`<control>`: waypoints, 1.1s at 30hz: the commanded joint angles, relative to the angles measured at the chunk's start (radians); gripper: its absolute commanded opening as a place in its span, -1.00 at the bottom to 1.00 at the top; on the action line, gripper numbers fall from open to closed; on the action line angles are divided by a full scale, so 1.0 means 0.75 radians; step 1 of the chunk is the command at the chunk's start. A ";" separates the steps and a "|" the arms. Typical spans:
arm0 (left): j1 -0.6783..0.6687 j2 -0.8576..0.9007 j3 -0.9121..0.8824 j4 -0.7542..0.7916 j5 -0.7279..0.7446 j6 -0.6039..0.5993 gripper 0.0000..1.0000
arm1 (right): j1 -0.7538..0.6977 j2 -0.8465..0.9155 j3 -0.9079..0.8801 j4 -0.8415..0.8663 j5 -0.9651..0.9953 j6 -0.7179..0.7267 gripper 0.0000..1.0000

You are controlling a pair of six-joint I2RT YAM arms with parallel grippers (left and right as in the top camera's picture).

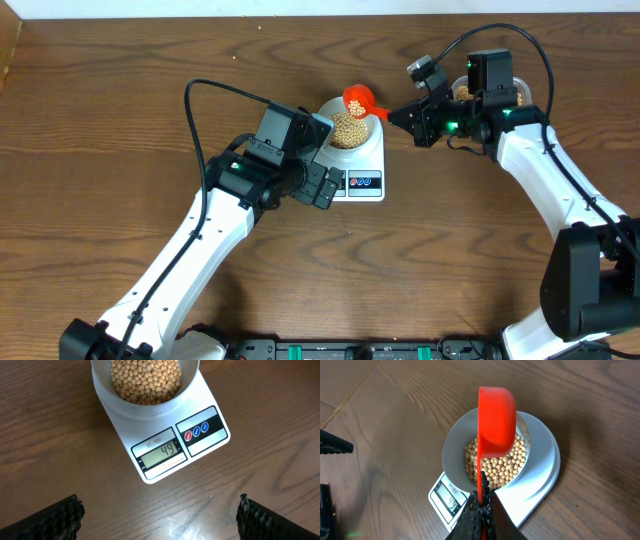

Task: Scoop item into bowl and weigh 50g on scale
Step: 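Tilt the scoop slowly with right gripper, trickling beans into bowl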

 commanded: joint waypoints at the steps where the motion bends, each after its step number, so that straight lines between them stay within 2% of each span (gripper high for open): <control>1: 0.006 0.010 -0.003 -0.004 0.012 0.009 1.00 | -0.002 -0.039 0.012 0.003 -0.034 0.022 -0.98; 28: 0.006 0.010 -0.003 -0.005 0.012 0.009 0.99 | 0.068 -0.039 0.011 0.003 0.050 -0.151 -0.98; 33: 0.006 0.010 -0.003 -0.005 0.012 0.009 0.99 | 0.083 -0.039 0.011 0.002 0.052 -0.252 -0.98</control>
